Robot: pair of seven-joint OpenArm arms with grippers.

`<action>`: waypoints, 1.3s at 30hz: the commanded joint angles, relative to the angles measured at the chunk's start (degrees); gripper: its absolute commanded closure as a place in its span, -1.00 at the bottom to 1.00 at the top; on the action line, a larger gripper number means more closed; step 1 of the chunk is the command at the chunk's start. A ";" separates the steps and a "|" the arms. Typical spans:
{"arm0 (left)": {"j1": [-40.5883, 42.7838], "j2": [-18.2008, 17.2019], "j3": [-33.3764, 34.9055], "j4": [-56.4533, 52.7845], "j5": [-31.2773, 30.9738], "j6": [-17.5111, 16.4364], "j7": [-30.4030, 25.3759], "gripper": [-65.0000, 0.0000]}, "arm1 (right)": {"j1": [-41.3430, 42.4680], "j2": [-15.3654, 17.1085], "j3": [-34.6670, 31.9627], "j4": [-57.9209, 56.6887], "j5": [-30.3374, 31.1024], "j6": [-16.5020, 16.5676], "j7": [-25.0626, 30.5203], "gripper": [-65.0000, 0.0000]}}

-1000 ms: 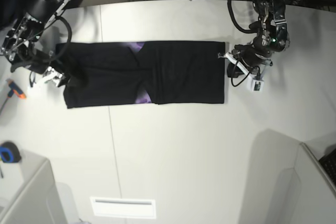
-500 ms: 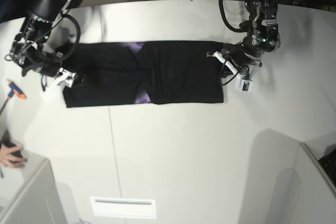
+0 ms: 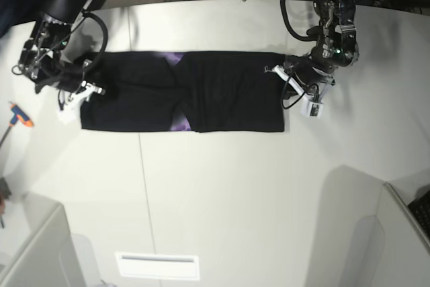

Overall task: Fold the T-shirt properly
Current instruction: 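Grasp both ends of the shortened strip with both grippers, then fold the right gripper's end over onto the left gripper's end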

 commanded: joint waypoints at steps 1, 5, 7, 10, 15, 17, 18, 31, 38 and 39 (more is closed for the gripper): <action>0.40 0.15 0.38 -0.22 2.00 0.36 3.74 1.00 | 0.42 0.30 -0.11 0.44 -1.87 -1.13 0.07 1.00; 0.40 0.76 0.38 -0.04 2.00 0.36 3.74 1.00 | 0.42 0.04 -0.11 3.78 -3.71 -4.39 0.42 1.00; -0.30 0.85 0.38 0.31 2.00 0.36 3.91 1.00 | 0.16 0.04 -0.55 7.92 -3.62 -4.39 0.33 1.00; -0.83 1.03 0.47 0.31 1.83 0.36 3.91 1.00 | -0.63 0.04 -4.16 14.42 -3.62 -4.83 0.07 1.00; -1.97 1.82 0.47 -0.22 1.91 0.36 4.00 1.00 | -3.18 -2.25 -9.96 25.67 -3.54 -12.03 0.33 1.00; -2.06 2.17 1.09 -0.22 1.83 0.36 4.00 1.00 | -3.71 -3.74 -12.16 29.37 -3.62 -13.35 0.16 1.00; -2.06 2.17 2.23 -0.22 2.00 0.36 4.00 1.00 | -3.71 -4.44 -13.21 31.04 -3.62 -14.94 -0.02 1.00; -2.85 2.08 5.92 0.31 2.00 0.36 4.00 1.00 | -6.08 -9.10 -27.89 40.09 -3.62 -27.24 0.42 1.00; -2.85 2.08 5.84 0.31 2.00 0.36 4.00 1.00 | -7.67 -11.74 -30.18 40.27 -3.45 -28.12 2.97 1.00; -2.85 2.08 5.84 0.31 2.00 0.36 4.00 1.00 | -7.76 -12.00 -30.79 40.53 -3.71 -28.12 3.14 1.00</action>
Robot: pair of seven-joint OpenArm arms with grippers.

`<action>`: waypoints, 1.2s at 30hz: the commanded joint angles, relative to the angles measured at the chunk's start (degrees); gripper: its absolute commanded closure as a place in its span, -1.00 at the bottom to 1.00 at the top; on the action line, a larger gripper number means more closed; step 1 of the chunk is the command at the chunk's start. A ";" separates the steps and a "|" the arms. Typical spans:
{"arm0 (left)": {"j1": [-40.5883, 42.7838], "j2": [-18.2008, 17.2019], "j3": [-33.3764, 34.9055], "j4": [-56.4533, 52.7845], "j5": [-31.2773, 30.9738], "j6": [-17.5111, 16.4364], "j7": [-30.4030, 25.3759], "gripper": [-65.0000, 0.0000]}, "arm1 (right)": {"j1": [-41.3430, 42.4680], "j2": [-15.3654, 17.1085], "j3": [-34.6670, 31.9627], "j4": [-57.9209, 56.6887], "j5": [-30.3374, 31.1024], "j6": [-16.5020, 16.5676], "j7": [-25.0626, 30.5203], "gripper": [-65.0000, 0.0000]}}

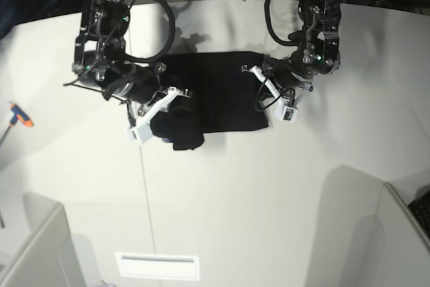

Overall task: Fold the T-shirt properly
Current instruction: 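Fold the right gripper's end over onto the left gripper's end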

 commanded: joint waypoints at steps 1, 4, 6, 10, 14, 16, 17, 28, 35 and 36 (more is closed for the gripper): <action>0.10 -0.26 -0.02 0.44 0.97 0.18 1.44 1.00 | 0.88 -0.31 -1.20 1.50 1.56 -0.04 1.07 1.00; 0.10 -0.26 -0.02 0.44 0.97 0.18 1.44 1.00 | 0.97 -0.49 -3.14 1.58 1.47 -0.12 1.16 1.00; 0.10 -0.26 -0.02 0.44 0.97 0.18 1.44 1.00 | 0.97 -0.75 -3.14 1.58 1.47 -0.12 1.24 1.00; 0.10 -0.26 0.24 0.44 0.97 0.18 1.44 1.00 | 0.53 -2.16 -3.23 1.50 1.56 -0.12 3.88 1.00; 0.10 -0.26 0.07 0.44 0.97 0.18 1.44 1.00 | 0.53 -2.51 -3.23 1.41 1.82 -0.12 4.41 1.00; 0.10 -0.26 -0.02 0.44 0.97 0.18 1.44 1.00 | 0.61 -3.56 -3.23 1.32 1.56 -0.12 4.41 1.00; 0.10 -0.26 -0.02 0.44 0.97 0.18 1.44 1.00 | 0.79 -3.74 -3.23 1.14 1.56 -0.12 4.41 1.00; 0.10 -0.35 -0.11 0.44 0.97 0.18 1.44 1.00 | 0.61 -3.74 -3.23 -0.26 1.56 -0.12 8.28 1.00; 0.63 -1.93 -0.29 1.94 0.53 0.18 1.44 1.00 | 0.70 -3.74 -3.31 -3.78 1.56 -0.12 10.04 1.00; 0.81 -2.10 -1.08 2.99 0.53 0.18 1.53 1.00 | 0.70 -3.74 -3.31 -4.13 1.56 -0.12 10.04 1.00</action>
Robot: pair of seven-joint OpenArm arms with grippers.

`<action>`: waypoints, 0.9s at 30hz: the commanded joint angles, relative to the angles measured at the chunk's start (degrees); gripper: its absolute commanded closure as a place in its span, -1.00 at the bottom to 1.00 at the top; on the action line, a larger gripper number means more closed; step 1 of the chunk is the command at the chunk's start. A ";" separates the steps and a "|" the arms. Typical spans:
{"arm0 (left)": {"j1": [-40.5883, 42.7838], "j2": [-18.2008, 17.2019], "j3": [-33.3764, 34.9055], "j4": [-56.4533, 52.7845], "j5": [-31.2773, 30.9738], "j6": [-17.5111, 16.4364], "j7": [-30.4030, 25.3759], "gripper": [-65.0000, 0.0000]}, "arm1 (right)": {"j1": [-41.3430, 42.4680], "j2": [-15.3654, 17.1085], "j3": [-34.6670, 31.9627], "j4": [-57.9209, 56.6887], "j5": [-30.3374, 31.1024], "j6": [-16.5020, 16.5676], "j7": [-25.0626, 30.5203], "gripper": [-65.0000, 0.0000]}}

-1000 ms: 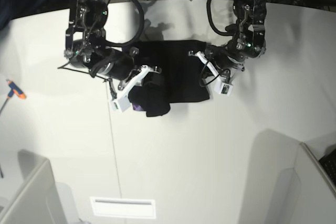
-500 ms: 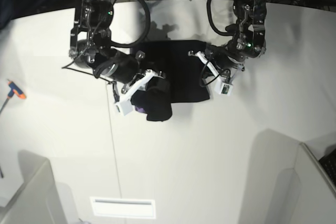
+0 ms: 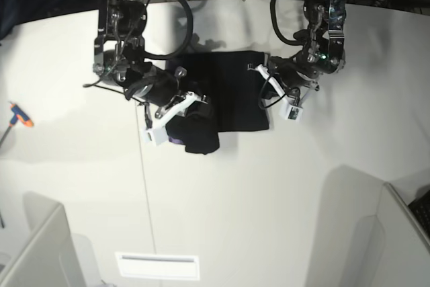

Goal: Fold the T-shirt properly

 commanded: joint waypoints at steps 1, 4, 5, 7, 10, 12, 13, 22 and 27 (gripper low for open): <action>0.22 -0.68 -1.52 2.08 0.25 0.09 1.23 1.00 | 0.85 -0.33 -0.08 0.72 1.25 0.20 0.99 1.00; 0.66 -0.68 -5.21 5.51 0.25 -0.17 6.24 1.00 | 0.77 -0.33 -0.17 0.72 1.25 0.20 0.99 1.00; 0.83 -0.86 -6.71 6.74 0.25 -0.26 7.82 1.00 | 0.77 -0.33 -0.78 0.72 1.25 0.20 0.99 1.00; 1.18 -2.09 -8.38 9.02 0.25 -0.26 9.76 1.00 | 0.77 -0.07 -3.24 0.63 1.25 0.20 1.07 1.00; 3.21 -4.38 -9.70 12.01 0.25 -0.26 11.16 1.00 | 0.68 -0.07 -5.88 0.63 1.16 0.12 2.48 1.00; 4.79 -6.13 -9.78 13.86 0.25 -0.26 11.16 1.00 | 0.15 0.29 -6.76 0.19 1.16 -1.91 3.54 1.00; 6.02 -7.10 -9.78 14.30 0.16 -0.26 11.16 1.00 | 0.15 0.99 -7.29 -0.07 1.16 -3.40 3.62 1.00; 16.83 -9.21 -26.40 14.74 -6.96 -14.06 11.16 1.00 | -0.02 2.40 -9.66 -0.25 1.25 -4.72 3.89 1.00; 20.88 -9.21 -35.19 14.74 -6.78 -16.17 11.16 1.00 | 0.15 2.48 -9.92 -1.83 1.25 -4.72 6.26 1.00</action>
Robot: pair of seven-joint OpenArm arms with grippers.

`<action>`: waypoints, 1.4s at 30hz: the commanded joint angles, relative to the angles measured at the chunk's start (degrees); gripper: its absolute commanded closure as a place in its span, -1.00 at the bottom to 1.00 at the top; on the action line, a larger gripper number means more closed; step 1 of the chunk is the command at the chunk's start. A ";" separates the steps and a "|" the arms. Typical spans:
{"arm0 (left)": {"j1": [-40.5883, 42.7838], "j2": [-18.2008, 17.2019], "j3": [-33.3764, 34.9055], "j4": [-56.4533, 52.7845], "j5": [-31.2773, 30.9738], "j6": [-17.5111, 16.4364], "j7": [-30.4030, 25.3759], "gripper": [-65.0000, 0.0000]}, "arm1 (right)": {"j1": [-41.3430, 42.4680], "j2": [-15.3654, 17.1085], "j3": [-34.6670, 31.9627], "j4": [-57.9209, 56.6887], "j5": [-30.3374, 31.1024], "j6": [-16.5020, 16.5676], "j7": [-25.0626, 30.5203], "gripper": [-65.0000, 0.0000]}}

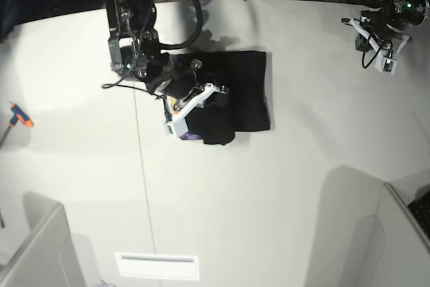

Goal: Fold the T-shirt properly

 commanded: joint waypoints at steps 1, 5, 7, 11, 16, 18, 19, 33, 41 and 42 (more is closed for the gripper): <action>0.86 -0.60 -1.85 0.99 -0.71 -1.14 -0.79 1.00 | 0.68 -0.32 -0.18 0.24 1.05 0.05 0.78 1.00; 1.56 -0.60 -7.21 0.73 -0.71 -6.24 -0.79 1.00 | 0.50 -0.67 -2.20 -0.11 1.14 0.05 1.57 1.00; 1.47 -0.60 -8.44 0.46 -0.62 -6.85 -0.79 1.00 | 0.50 -0.58 -3.78 -0.11 1.14 -0.04 2.36 1.00; 1.56 -0.60 -8.44 0.46 -0.62 -6.85 -0.79 1.00 | 0.68 -0.67 -4.48 -0.20 1.14 -0.48 2.62 1.00; 1.56 -0.60 -8.26 0.46 -0.62 -6.85 -0.79 1.00 | 0.85 -0.67 -4.57 0.24 1.14 -7.43 2.71 0.50; 1.39 -0.60 -8.26 0.46 -0.62 -6.85 -0.79 1.00 | 0.85 -0.58 -4.66 1.30 1.14 -7.69 2.71 0.22; 1.30 -0.60 -8.26 0.46 -0.62 -6.85 -0.79 1.00 | 0.76 -0.58 -4.66 1.91 1.14 -7.69 2.71 0.15; 1.30 -0.60 -8.62 0.38 -0.62 -6.85 -0.70 1.00 | 6.48 -0.32 -17.50 2.53 1.49 -10.94 2.18 0.11; 1.12 -0.60 -8.70 0.38 -0.53 -6.76 -0.70 1.00 | 12.37 -1.46 -25.58 4.11 1.49 -10.94 -0.80 0.12; 1.12 -0.60 -8.79 0.38 -0.53 -6.76 -0.70 1.00 | 12.54 -1.46 -25.58 5.17 1.49 -10.94 -1.16 0.12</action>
